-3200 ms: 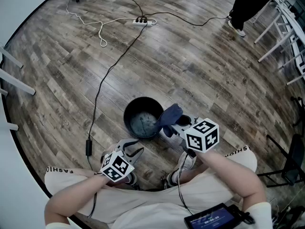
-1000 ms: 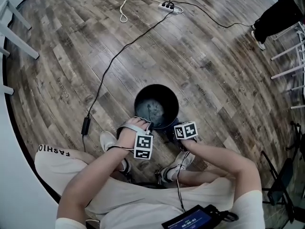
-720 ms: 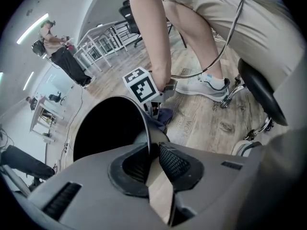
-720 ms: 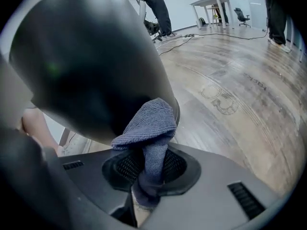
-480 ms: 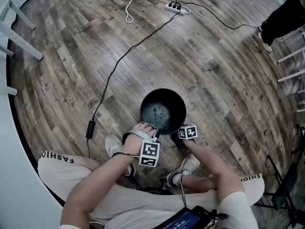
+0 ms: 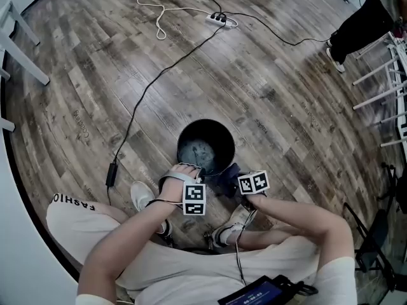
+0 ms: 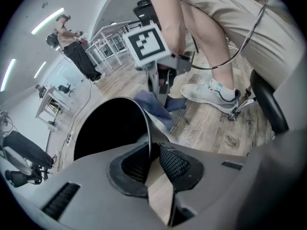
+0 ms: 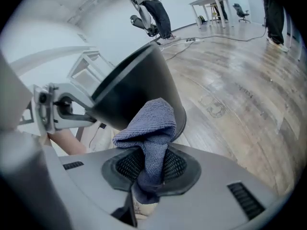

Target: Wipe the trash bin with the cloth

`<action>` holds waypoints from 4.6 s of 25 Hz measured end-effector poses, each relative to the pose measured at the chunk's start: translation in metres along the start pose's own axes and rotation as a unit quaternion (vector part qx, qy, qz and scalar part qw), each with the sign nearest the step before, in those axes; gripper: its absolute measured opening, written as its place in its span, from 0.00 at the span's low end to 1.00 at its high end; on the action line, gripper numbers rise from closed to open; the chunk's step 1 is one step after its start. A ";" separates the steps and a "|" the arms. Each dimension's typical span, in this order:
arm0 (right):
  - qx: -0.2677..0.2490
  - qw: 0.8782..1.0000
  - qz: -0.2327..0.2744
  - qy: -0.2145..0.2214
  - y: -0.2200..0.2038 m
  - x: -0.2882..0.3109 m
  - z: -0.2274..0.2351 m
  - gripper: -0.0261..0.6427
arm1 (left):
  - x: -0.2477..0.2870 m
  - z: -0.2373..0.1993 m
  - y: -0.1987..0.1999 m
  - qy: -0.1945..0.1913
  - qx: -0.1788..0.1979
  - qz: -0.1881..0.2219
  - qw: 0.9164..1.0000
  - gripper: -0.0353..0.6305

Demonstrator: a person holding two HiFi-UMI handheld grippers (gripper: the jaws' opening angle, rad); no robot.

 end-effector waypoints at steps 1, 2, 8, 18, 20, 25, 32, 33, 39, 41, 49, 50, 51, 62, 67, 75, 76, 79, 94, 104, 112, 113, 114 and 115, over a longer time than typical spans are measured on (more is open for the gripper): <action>-0.003 1.000 0.006 0.006 0.004 -0.011 -0.012 0.16 | 0.001 0.002 0.004 0.005 -0.006 0.006 1.000 0.16; -0.005 1.000 0.012 0.012 0.007 -0.021 -0.023 0.16 | 0.001 0.004 0.007 0.006 -0.014 0.013 1.000 0.16; -0.005 1.000 0.019 0.005 0.024 -0.044 -0.059 0.16 | -0.003 0.003 0.000 -0.015 0.002 0.015 1.000 0.16; 0.008 1.000 0.022 -0.001 0.026 -0.018 -0.033 0.16 | -0.004 0.006 -0.002 -0.008 0.058 0.031 0.998 0.17; 0.014 1.000 0.024 0.001 0.020 -0.010 -0.021 0.16 | -0.004 0.006 -0.001 -0.009 0.058 0.032 0.998 0.17; 0.017 1.000 0.011 0.000 0.008 0.024 0.019 0.16 | -0.003 0.005 -0.001 -0.004 0.059 0.029 0.998 0.17; 0.019 1.000 0.005 -0.012 -0.014 0.067 0.073 0.16 | -0.002 0.004 0.003 -0.001 0.057 0.033 0.998 0.17; 0.022 1.000 0.005 -0.017 -0.018 0.073 0.080 0.16 | -0.002 0.004 0.004 -0.001 0.056 0.034 0.998 0.17; 0.027 0.998 0.047 -0.028 -0.034 0.107 0.113 0.16 | -0.002 0.004 0.000 0.003 0.053 0.028 0.998 0.17; 0.038 0.998 0.045 -0.027 -0.035 0.102 0.115 0.16 | 0.001 0.004 0.004 0.003 0.050 0.029 0.998 0.17; 0.028 0.999 -0.031 0.004 -0.032 0.039 0.049 0.16 | -0.003 0.009 0.005 0.007 0.034 0.030 0.999 0.17; 0.022 0.999 -0.032 0.011 -0.031 0.027 0.036 0.16 | -0.003 0.008 0.002 0.005 0.034 0.029 0.999 0.19; 0.017 0.999 -0.033 0.016 -0.028 0.016 0.024 0.16 | -0.004 0.008 -0.002 0.003 0.035 0.025 0.999 0.24; 0.004 0.998 0.039 0.046 0.017 -0.073 -0.074 0.16 | -0.001 0.003 -0.023 0.016 0.095 -0.007 0.995 0.25; 0.004 0.999 0.029 0.037 0.015 -0.066 -0.077 0.16 | -0.003 0.005 -0.022 0.015 0.094 -0.006 0.995 0.23; 0.013 0.999 0.028 0.012 0.026 -0.033 -0.044 0.16 | -0.006 0.012 -0.012 0.014 0.102 0.008 0.995 0.20; 0.016 0.999 0.026 0.011 0.026 -0.030 -0.041 0.16 | -0.006 0.012 -0.012 0.014 0.103 0.010 0.995 0.20; 0.022 0.999 0.021 0.011 0.022 -0.018 -0.028 0.16 | -0.005 0.011 -0.013 0.011 0.104 0.011 0.994 0.20; 0.019 1.000 0.004 -0.004 -0.018 0.082 0.082 0.16 | -0.002 0.007 -0.002 0.003 0.094 0.019 0.995 0.18; 0.057 0.998 -0.009 -0.038 -0.027 0.097 0.101 0.16 | 0.000 0.009 0.000 0.011 0.092 0.012 0.996 0.18; 0.025 0.999 -0.024 0.020 0.002 0.013 0.018 0.16 | -0.002 0.011 -0.006 0.018 0.100 0.009 0.995 0.20; 0.023 0.999 -0.021 0.025 0.002 0.002 0.007 0.16 | -0.003 0.013 -0.006 0.017 0.097 0.008 0.995 0.22; 0.020 0.999 -0.018 0.028 0.003 -0.010 -0.004 0.16 | -0.004 0.015 -0.006 0.016 0.095 0.005 0.995 0.24; 0.017 0.999 -0.012 0.031 0.004 -0.021 -0.016 0.16 | -0.004 0.015 -0.008 0.017 0.093 0.000 0.996 0.25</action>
Point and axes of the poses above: the fingertips, and each gripper's own axes: x forward along the fingers, z to its right, y out of its top, the point moved 8 cm from there along -x, backward along the fingers, and after that the axes turned 14 degrees about y, right-handed, at the moved point
